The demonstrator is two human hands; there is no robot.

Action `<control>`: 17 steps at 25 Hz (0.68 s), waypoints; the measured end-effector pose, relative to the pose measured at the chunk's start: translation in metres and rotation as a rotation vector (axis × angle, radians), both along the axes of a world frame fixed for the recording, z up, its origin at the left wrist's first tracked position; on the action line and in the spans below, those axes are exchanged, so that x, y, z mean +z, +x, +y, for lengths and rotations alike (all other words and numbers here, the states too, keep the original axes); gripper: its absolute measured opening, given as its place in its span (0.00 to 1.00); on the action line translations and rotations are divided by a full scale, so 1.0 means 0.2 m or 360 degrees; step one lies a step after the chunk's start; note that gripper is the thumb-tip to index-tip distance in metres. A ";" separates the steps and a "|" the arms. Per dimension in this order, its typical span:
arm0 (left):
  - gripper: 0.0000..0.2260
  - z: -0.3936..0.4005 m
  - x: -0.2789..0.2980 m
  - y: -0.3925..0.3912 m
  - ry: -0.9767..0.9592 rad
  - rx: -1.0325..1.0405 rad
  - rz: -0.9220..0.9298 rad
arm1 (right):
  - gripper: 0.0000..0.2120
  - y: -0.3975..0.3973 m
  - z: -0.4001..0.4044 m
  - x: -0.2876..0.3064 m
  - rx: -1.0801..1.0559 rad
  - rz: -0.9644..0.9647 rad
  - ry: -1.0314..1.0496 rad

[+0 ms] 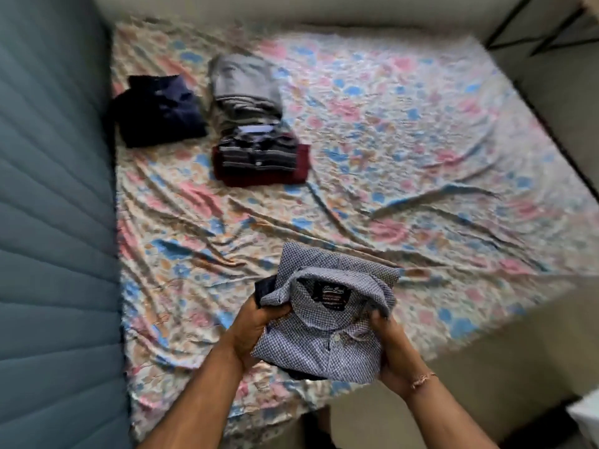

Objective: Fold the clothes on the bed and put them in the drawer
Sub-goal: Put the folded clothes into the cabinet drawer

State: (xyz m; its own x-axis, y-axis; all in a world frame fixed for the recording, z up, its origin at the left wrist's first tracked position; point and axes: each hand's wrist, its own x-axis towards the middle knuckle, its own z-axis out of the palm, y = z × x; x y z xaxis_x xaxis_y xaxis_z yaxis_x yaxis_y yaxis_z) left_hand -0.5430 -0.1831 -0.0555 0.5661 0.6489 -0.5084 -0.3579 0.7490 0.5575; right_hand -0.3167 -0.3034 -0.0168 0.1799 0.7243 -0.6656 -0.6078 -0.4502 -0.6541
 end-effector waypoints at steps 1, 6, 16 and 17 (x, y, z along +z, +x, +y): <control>0.20 -0.05 0.02 0.13 0.0005 -0.0090 -0.0058 | 0.49 0.10 -0.13 0.04 -0.0059 0.0119 0.0009; 0.28 -0.46 0.19 0.88 0.0010 -0.0509 -0.0163 | 0.52 0.66 -0.80 0.15 -0.0531 0.0351 -0.0078; 0.36 -1.46 0.45 2.89 0.0328 -0.1304 0.0309 | 0.45 2.09 -2.16 0.30 -0.1248 0.0198 0.0184; 0.32 -1.55 0.48 3.10 0.0445 -0.1413 0.0344 | 0.43 2.23 -2.28 0.31 -0.1282 0.0142 0.0165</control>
